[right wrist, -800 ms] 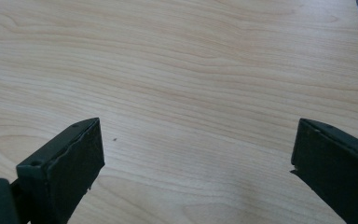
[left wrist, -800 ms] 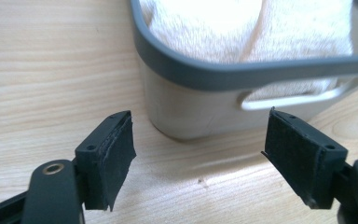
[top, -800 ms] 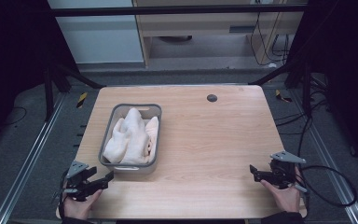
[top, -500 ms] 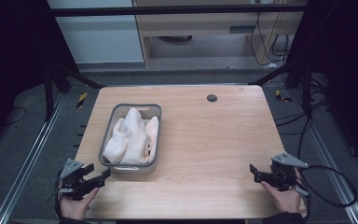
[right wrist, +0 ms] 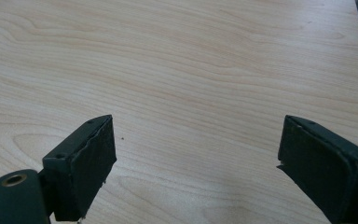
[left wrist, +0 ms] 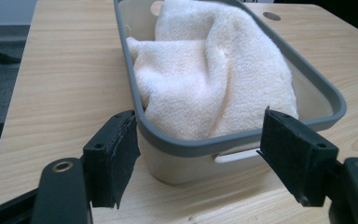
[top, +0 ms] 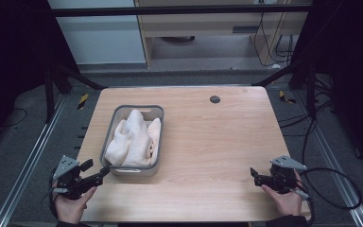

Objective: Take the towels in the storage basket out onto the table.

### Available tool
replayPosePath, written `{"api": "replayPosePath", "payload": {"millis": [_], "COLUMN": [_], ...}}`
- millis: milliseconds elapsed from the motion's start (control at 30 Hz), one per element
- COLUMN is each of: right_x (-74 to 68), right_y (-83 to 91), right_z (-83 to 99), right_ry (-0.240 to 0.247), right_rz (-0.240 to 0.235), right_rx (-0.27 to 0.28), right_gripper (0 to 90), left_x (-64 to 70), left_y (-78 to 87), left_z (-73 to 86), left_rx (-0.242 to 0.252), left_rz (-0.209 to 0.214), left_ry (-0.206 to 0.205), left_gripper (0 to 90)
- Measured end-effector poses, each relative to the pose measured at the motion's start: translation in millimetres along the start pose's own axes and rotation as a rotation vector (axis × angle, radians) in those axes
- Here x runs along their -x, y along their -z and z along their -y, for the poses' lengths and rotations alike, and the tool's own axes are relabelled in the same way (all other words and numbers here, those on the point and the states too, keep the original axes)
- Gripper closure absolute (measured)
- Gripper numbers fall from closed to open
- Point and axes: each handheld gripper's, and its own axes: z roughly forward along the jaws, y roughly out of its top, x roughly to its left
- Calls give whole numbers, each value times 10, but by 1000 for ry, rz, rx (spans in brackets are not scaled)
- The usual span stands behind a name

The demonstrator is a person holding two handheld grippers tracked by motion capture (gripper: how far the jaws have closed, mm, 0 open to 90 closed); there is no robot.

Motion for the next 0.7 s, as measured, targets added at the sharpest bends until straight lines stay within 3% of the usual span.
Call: {"api": "replayPosePath", "payload": {"millis": [300, 700], "right_x": [-8, -18], "right_y": [1, 4], "right_z": [8, 15], "right_ry": [5, -3], "right_rz": [9, 2], "right_rx": [-12, -10], "right_gripper": [117, 124], "left_x": [24, 78], "left_y": [6, -74], "left_z": [-102, -353], "left_rx": [0, -4], "left_rz": [5, 36], "left_ry": [-4, -20], "left_gripper": [277, 273]}}
